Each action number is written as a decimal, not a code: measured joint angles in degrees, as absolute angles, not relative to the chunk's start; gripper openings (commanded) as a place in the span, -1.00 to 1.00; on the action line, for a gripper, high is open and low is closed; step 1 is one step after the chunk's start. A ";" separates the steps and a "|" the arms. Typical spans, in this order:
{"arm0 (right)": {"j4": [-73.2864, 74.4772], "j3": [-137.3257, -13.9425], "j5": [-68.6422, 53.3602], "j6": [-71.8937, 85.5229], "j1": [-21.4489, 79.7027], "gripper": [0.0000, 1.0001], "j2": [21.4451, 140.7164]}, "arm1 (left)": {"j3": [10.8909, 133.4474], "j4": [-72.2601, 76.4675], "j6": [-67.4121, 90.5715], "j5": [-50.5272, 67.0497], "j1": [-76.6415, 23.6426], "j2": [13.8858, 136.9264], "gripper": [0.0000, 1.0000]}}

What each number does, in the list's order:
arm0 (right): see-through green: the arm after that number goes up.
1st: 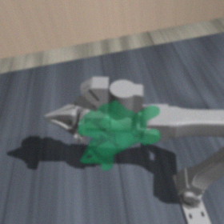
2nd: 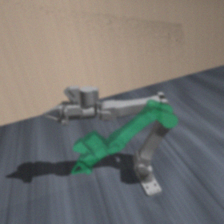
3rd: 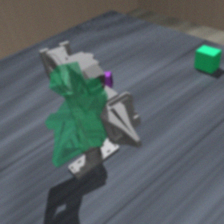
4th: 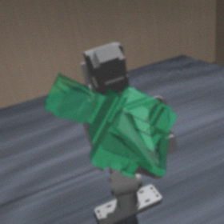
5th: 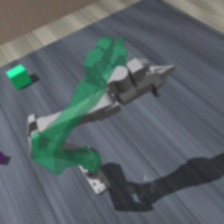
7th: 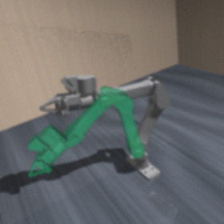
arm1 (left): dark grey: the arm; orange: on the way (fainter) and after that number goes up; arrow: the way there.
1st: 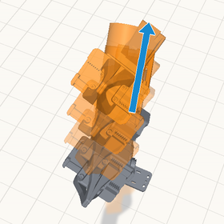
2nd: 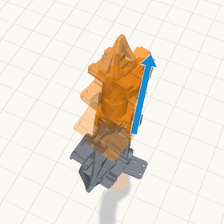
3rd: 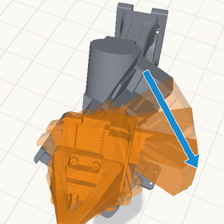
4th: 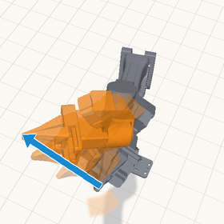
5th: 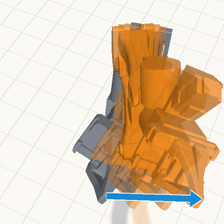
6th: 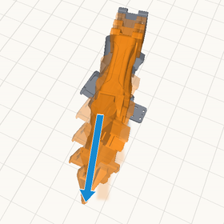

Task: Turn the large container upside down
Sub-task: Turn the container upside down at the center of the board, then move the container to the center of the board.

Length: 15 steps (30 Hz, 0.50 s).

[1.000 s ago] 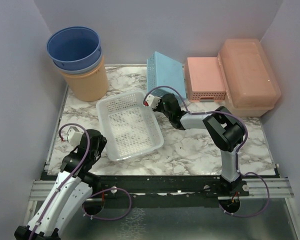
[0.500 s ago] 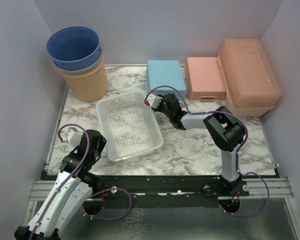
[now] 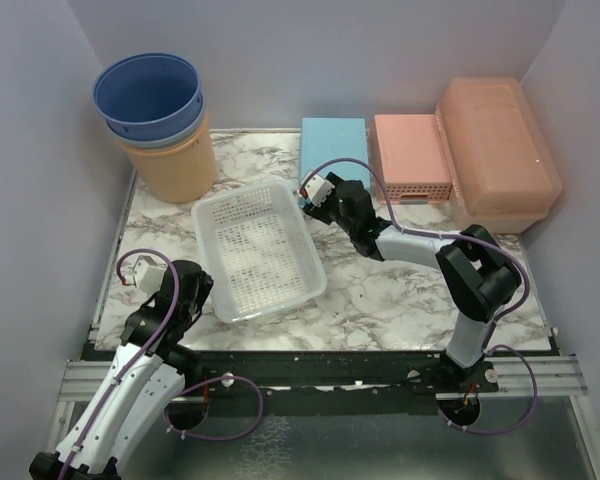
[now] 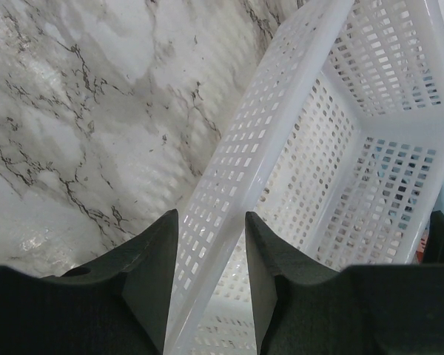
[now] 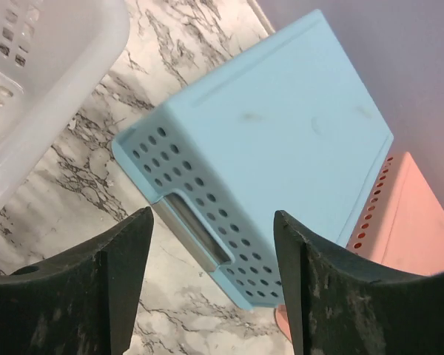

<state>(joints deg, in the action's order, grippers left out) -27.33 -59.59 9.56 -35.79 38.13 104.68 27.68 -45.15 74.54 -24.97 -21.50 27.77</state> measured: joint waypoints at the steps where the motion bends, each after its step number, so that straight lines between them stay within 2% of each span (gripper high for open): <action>1: -27.29 -59.44 9.41 -35.57 38.13 0.38 104.07 | 27.66 -45.08 74.54 -24.97 -21.50 27.77 -0.14; 11: -29.54 -56.16 11.75 -36.05 38.13 0.42 102.72 | 27.42 -44.64 74.54 -24.97 -21.50 27.77 -0.09; 15: -23.83 -64.84 15.84 -29.56 38.13 0.42 104.71 | 27.22 -44.42 74.54 -24.97 -21.50 27.81 -0.06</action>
<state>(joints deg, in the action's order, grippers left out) -23.83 -64.84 15.84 -29.56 38.13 104.71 27.22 -44.42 74.54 -24.97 -21.50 27.81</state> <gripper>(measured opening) 0.708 0.461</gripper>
